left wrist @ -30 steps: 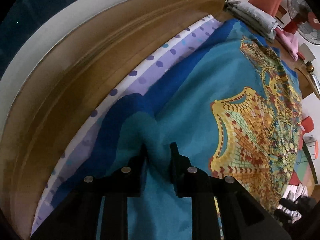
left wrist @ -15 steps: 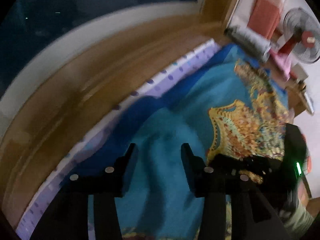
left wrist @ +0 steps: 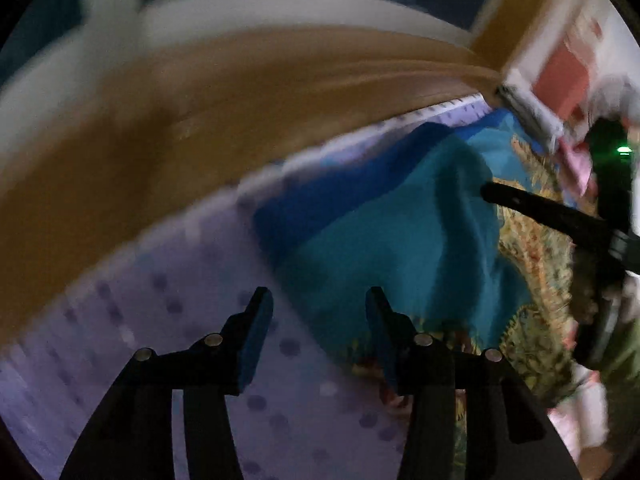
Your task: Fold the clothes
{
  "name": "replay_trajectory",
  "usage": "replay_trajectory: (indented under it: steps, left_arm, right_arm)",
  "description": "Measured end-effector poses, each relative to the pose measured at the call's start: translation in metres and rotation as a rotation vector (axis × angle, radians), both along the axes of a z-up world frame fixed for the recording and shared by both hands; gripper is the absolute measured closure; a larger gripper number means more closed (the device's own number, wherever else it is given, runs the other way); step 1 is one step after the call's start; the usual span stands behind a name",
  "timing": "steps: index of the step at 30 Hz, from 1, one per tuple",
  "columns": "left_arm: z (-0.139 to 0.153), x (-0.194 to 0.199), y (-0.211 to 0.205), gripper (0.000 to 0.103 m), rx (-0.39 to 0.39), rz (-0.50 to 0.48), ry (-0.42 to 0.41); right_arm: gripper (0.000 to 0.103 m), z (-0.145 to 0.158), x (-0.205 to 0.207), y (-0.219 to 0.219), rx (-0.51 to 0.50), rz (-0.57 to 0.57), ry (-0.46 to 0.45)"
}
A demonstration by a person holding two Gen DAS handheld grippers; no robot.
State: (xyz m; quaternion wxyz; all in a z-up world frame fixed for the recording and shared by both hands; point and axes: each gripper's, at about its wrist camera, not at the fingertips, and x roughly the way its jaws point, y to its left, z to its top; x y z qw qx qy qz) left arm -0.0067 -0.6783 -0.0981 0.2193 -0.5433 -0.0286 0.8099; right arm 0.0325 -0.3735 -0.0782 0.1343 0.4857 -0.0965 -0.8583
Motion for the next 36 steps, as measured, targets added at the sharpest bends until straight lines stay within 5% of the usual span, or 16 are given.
replay_trajectory:
  steps: [5, 10, 13, 17, 19, 20, 25, 32, 33, 35, 36]
  left_arm:
    - [-0.017, -0.01, -0.008, 0.053, 0.179, 0.04, -0.054]
    - [-0.034, -0.032, 0.007, 0.053, 0.178, 0.095, -0.047]
    - [-0.036, -0.035, 0.013, 0.053, 0.192, 0.101, -0.03]
    - [-0.035, -0.031, 0.02, 0.053, 0.149, 0.05, -0.005]
    - [-0.034, -0.031, 0.02, 0.053, 0.143, 0.039, -0.001]
    - [-0.035, -0.031, 0.019, 0.053, 0.147, 0.037, 0.0]
    - [-0.036, -0.034, 0.012, 0.053, 0.166, 0.02, -0.005]
    - [-0.037, -0.038, 0.018, 0.053, 0.151, -0.007, -0.004]
    - [-0.037, -0.037, 0.019, 0.053, 0.145, -0.007, 0.0]
    - [-0.037, -0.036, 0.021, 0.053, 0.127, -0.009, 0.011]
    - [-0.036, -0.035, 0.023, 0.053, 0.115, -0.012, 0.017]
  right_arm:
    - [0.074, -0.02, -0.033, -0.001, 0.002, -0.033, -0.062]
    - [0.074, -0.038, -0.054, -0.007, 0.02, 0.01, -0.079]
    - [0.074, -0.023, -0.043, -0.001, 0.041, 0.006, -0.066]
    - [0.069, 0.025, 0.017, 0.024, 0.068, 0.038, 0.028]
    - [0.044, 0.04, 0.061, 0.042, 0.088, 0.021, 0.051]
    - [0.04, 0.047, 0.084, 0.052, 0.099, 0.011, 0.063]
    - [0.039, 0.021, 0.178, 0.1, 0.08, -0.139, -0.047]
    - [0.039, -0.037, 0.253, 0.132, -0.165, -0.324, -0.15]
    - [0.04, -0.043, 0.256, 0.13, -0.202, -0.328, -0.164]
    - [0.06, -0.049, 0.257, 0.119, -0.216, -0.319, -0.169]
    - [0.093, -0.047, 0.258, 0.115, -0.197, -0.326, -0.154]
